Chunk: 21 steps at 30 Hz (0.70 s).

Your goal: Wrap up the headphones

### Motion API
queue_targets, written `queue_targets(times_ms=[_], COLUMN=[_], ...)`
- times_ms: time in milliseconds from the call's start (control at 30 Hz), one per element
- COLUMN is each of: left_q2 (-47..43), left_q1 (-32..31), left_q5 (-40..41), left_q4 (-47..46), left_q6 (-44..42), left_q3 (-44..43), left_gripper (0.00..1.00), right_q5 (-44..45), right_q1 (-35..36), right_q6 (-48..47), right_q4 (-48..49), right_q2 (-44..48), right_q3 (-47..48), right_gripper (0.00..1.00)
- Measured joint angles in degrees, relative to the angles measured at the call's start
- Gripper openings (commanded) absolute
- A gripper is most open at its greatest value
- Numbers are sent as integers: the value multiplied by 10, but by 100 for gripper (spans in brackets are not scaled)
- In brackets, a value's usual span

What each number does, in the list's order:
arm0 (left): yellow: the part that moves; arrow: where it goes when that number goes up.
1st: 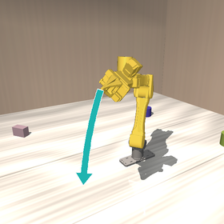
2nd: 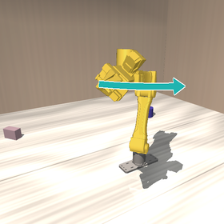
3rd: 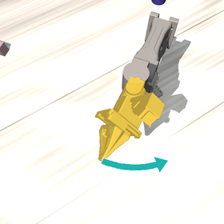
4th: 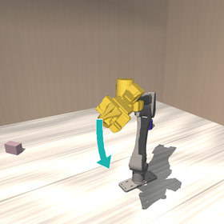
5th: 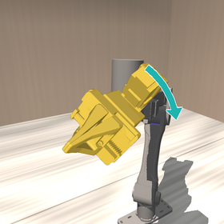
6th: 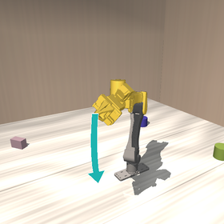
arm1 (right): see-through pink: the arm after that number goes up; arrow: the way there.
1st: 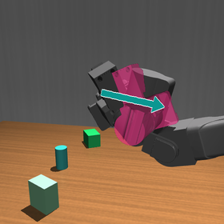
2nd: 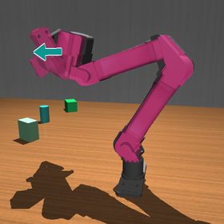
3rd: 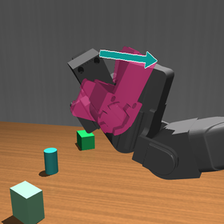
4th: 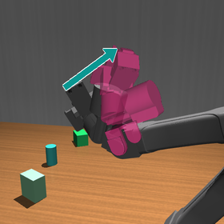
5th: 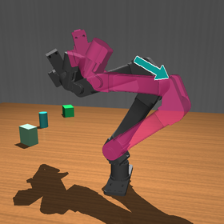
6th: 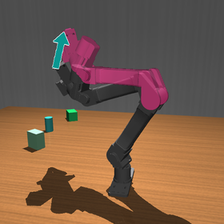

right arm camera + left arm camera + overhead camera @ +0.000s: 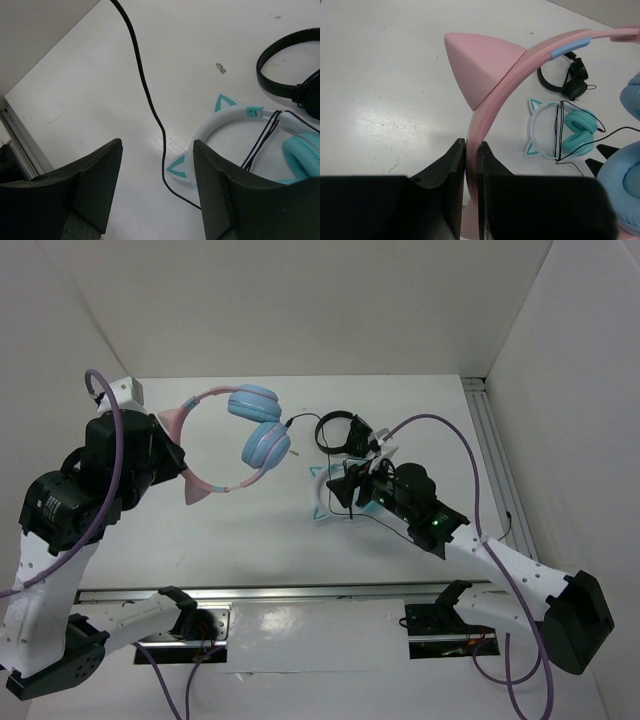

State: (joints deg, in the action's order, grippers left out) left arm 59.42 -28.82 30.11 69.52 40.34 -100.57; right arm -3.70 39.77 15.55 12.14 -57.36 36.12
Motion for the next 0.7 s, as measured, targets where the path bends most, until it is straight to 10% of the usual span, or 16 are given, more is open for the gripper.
queue_targets(times_ms=[200,600,700], left_q2=[-1,-26,-26], left_q1=[0,0,0], left_q5=[-2,-10,-10], left_q4=[0,-3,-5], left_q6=[0,2,2], left_q3=[0,14,14], left_gripper=[0,0,0], right_q5=[-25,-45,-45], right_q1=[0,2,2], right_q6=[2,22,21], right_q4=[55,162,171], right_q2=[-61,-97,-101], right_q3=[-18,-48,-49], right_gripper=[33,33,0])
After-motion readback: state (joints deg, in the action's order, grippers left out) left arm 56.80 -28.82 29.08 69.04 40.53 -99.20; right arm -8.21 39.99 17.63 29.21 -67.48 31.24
